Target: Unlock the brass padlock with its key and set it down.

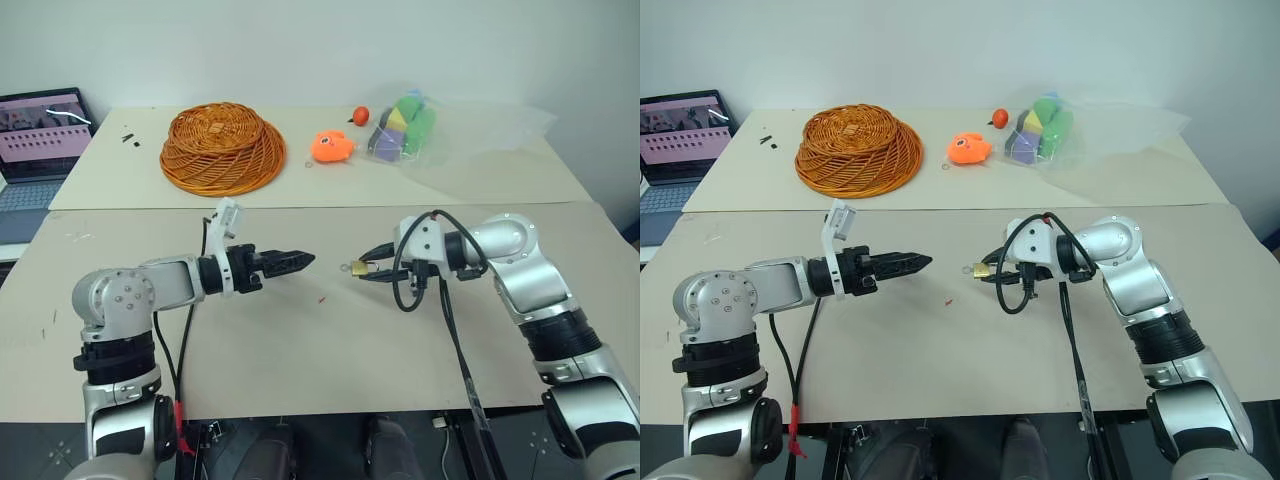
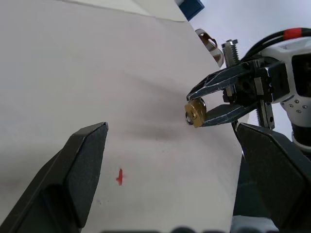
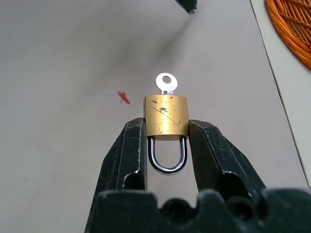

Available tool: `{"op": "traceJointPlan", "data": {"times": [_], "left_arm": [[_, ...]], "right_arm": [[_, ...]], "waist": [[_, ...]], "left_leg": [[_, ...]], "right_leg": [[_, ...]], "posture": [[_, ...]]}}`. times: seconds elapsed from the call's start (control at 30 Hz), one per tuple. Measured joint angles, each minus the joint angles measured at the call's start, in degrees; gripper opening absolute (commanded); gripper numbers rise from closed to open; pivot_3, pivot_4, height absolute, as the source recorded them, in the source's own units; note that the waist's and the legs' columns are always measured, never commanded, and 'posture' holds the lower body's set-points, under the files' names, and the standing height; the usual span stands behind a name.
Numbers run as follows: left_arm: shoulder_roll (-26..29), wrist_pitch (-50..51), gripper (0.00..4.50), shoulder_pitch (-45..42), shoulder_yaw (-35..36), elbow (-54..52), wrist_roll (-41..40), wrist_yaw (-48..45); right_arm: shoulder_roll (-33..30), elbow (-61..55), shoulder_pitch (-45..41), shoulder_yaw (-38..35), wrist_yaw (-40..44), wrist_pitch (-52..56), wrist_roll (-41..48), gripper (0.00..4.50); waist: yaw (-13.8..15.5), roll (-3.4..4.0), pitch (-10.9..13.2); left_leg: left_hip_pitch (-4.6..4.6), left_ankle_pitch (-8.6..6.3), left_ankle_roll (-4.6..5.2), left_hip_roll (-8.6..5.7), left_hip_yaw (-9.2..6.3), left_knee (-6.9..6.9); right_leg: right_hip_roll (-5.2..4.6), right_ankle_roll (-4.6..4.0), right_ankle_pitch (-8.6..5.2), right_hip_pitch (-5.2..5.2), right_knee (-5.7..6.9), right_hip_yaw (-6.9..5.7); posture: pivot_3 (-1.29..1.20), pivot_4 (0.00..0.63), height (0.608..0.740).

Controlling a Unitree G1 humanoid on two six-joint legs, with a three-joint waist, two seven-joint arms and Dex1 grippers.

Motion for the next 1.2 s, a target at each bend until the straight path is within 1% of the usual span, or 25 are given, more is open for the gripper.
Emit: {"op": "traceJointPlan", "data": {"times": [0.1,0.2,0.37,0.47,0.5,0.57,0.9,1.1,1.2], "left_arm": [[-0.4,2.8,3.48,-0.5,1.3,0.3,-0.6,1.8],[-2.6,4.9,2.20,-1.5,2.5,0.3,-1.8,3.1],[-5.4,6.8,2.20,-2.5,4.1,1.0,-2.3,5.2],[-6.6,7.1,1.50,-3.2,5.0,1.1,-3.9,6.5],[-7.1,7.1,1.05,-3.3,5.4,1.3,-4.3,7.1],[-7.5,7.1,0.38,-3.4,5.8,1.5,-4.8,7.8],[-8.4,7.1,0.38,-3.8,6.2,2.3,-7.6,12.0],[-12.1,7.1,0.38,-3.9,6.4,2.3,-8.3,14.4],[-12.7,7.1,0.38,-3.9,6.4,2.3,-8.6,15.1]], "right_arm": [[-0.2,-0.1,0.0,-0.5,-0.3,0.0,0.3,0.89],[-0.1,-1.0,0.0,-0.5,-0.5,0.3,0.8,0.89],[-0.1,-2.6,0.0,-0.7,-1.1,1.8,2.0,0.89],[-0.1,-3.5,-0.1,-0.7,-1.2,2.6,2.7,0.89],[-0.2,-3.9,-0.1,-0.7,-1.3,2.8,3.0,0.89],[-0.2,-4.3,-0.2,-0.7,-1.3,3.0,3.0,0.89],[-0.2,-4.6,-0.8,-0.8,-1.6,4.1,3.1,0.89],[0.5,-4.0,-2.6,-0.8,-2.4,4.0,3.0,0.89],[1.9,-3.4,-3.1,-0.5,-2.8,3.9,2.9,0.89]], "waist": [[0.1,0.00,0.0],[0.4,0.00,0.0],[0.4,-0.01,0.0],[0.4,-0.01,0.0],[0.4,-0.01,0.0],[0.4,-0.01,0.0],[0.4,-0.01,0.0],[0.4,-0.02,0.0],[0.4,-0.02,0.0]], "left_leg": [[0.00,0.00,0.00,0.00,-0.01,0.00],[0.00,0.00,-0.01,0.03,-0.01,0.00],[-0.01,0.00,-0.01,0.03,-0.02,0.00],[0.00,0.00,-0.01,0.04,-0.02,0.00],[0.00,0.00,-0.02,0.03,-0.01,0.00],[0.00,0.00,-0.01,0.03,-0.01,0.00],[-0.01,0.00,-0.01,0.02,-0.01,0.00],[-0.01,0.00,-0.02,0.01,-0.01,0.00],[-0.01,0.00,-0.02,0.01,-0.01,0.01]], "right_leg": [[0.00,0.00,0.00,0.01,0.00,0.00],[0.00,0.00,0.00,0.02,-0.02,0.00],[0.00,0.00,0.00,0.01,-0.02,0.00],[0.00,0.00,0.00,0.02,-0.03,0.01],[0.00,0.00,0.00,0.02,-0.03,0.01],[0.00,0.00,0.00,0.02,-0.02,0.01],[-0.01,-0.01,0.00,0.02,-0.03,0.01],[-0.01,-0.01,0.00,0.02,-0.03,0.01],[-0.01,-0.01,0.00,0.02,-0.03,0.01]], "posture": [[0.00,0.150,0.739],[0.00,0.150,0.739],[0.00,0.150,0.739],[0.00,0.150,0.739],[0.00,0.150,0.739],[0.00,0.150,0.739],[0.00,0.150,0.739],[0.00,0.150,0.739],[0.00,0.150,0.739]]}}
